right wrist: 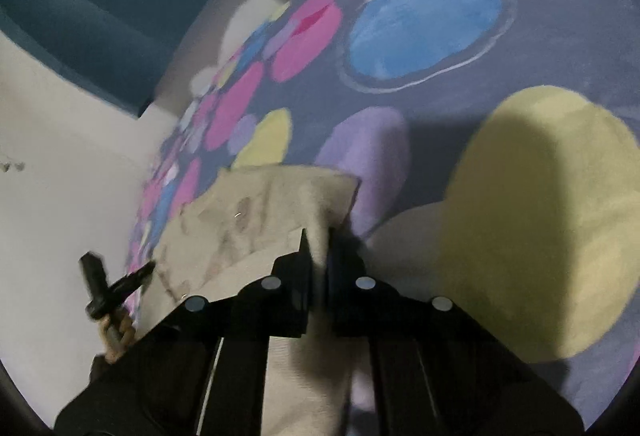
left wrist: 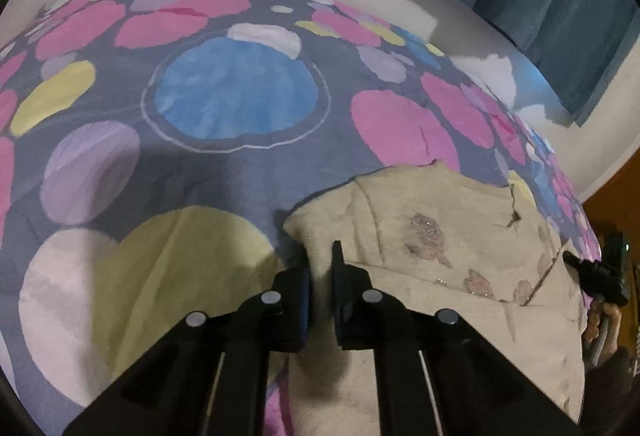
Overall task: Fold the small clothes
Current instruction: 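Lift the hem with both tools and fold it toward the collar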
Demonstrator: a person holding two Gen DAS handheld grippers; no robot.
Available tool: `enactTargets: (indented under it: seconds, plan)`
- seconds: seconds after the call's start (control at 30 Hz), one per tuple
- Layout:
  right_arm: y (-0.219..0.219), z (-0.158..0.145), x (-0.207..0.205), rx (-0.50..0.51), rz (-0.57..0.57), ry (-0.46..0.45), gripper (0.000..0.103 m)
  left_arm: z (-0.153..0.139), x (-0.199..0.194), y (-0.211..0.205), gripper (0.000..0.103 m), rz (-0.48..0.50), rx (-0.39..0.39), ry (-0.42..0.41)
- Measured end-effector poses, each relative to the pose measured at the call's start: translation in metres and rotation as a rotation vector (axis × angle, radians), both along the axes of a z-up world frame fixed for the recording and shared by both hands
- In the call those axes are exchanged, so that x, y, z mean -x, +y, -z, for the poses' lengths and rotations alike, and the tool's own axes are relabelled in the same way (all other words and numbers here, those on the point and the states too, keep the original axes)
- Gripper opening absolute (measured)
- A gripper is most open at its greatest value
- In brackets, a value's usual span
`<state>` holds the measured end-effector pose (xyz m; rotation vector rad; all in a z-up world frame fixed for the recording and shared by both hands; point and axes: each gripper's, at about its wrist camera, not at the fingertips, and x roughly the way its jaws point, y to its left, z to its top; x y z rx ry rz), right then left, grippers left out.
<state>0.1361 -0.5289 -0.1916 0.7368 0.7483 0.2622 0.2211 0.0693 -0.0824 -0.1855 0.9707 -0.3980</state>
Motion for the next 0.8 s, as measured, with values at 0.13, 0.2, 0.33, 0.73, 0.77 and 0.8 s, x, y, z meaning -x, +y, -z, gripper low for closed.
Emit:
enactTargets:
  seconds: [0.13,0.2,0.33,0.73,0.77,0.8]
  plan:
    - [-0.007,0.013,0.001,-0.061,0.021,0.004,0.004,0.008,-0.002,0.005,0.009,-0.005,0.029,0.013]
    - [-0.009,0.009,0.002,-0.091,0.015,0.000,0.005,0.006,-0.003,0.004,0.009,0.005,0.030,0.011]
    - [-0.016,0.010,0.014,-0.143,0.021,0.009,0.017,-0.001,0.001,0.011,0.012,0.011,0.050,0.013]
    - [-0.001,0.015,0.125,-0.199,-0.108,0.004,0.050,-0.012,0.116,0.047,0.040,0.086,0.192,0.090]
    - [0.002,0.014,0.136,-0.209,-0.124,0.004,0.055,-0.011,0.126,0.047,0.040,0.099,0.194,0.097]
    - [0.004,0.014,0.145,-0.217,-0.138,0.002,0.057,-0.011,0.142,0.047,0.041,0.115,0.189,0.104]
